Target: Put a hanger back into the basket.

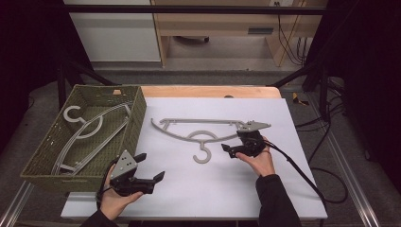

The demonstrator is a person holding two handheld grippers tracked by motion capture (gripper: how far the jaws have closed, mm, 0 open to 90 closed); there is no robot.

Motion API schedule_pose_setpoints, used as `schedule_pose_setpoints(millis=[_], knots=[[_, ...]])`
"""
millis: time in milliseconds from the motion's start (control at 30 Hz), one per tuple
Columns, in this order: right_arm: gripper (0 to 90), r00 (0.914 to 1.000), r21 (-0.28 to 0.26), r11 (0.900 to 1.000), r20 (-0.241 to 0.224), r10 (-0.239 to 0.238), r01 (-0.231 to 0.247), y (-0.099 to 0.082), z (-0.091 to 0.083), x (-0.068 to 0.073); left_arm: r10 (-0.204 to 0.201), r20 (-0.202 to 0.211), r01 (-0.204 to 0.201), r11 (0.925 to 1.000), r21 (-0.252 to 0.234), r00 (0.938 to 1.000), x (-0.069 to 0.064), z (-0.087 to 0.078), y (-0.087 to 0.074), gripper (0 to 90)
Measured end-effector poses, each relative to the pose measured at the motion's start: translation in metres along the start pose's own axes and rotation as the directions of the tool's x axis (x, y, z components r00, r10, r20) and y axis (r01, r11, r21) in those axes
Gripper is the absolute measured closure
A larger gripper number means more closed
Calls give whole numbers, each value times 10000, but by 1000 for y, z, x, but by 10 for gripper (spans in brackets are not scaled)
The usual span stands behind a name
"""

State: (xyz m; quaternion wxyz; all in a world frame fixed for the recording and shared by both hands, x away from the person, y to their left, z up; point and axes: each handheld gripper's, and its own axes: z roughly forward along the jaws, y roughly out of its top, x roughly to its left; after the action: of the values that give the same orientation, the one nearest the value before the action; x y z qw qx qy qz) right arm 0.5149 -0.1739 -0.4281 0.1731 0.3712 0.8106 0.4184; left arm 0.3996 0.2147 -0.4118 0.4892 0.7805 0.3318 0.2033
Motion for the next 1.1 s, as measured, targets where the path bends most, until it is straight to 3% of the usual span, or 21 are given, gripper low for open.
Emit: schedule_pose_setpoints(millis=[233,300,633,833,1100], knots=[[199,9993,887,9956,220,-317,296,-3,37,-16,-18,40,18,10000,84,10000,1,2,-2,103],[219,9995,1042,9944,234,-216,191,-4,47,-19,-6,75,5,10000,54,10000,1,2,-2,104],[338,9987,1262,9907,28,-511,503,0,76,-28,-45,97,45,10000,56,9999,3,2,-2,113],[437,9962,1562,9842,90,-863,839,-2,80,-26,-29,91,28,10000,60,10000,2,2,-2,115],[628,9976,2579,9641,-453,-528,627,1,64,-20,-1,72,0,9999,113,10000,2,2,-3,119]])
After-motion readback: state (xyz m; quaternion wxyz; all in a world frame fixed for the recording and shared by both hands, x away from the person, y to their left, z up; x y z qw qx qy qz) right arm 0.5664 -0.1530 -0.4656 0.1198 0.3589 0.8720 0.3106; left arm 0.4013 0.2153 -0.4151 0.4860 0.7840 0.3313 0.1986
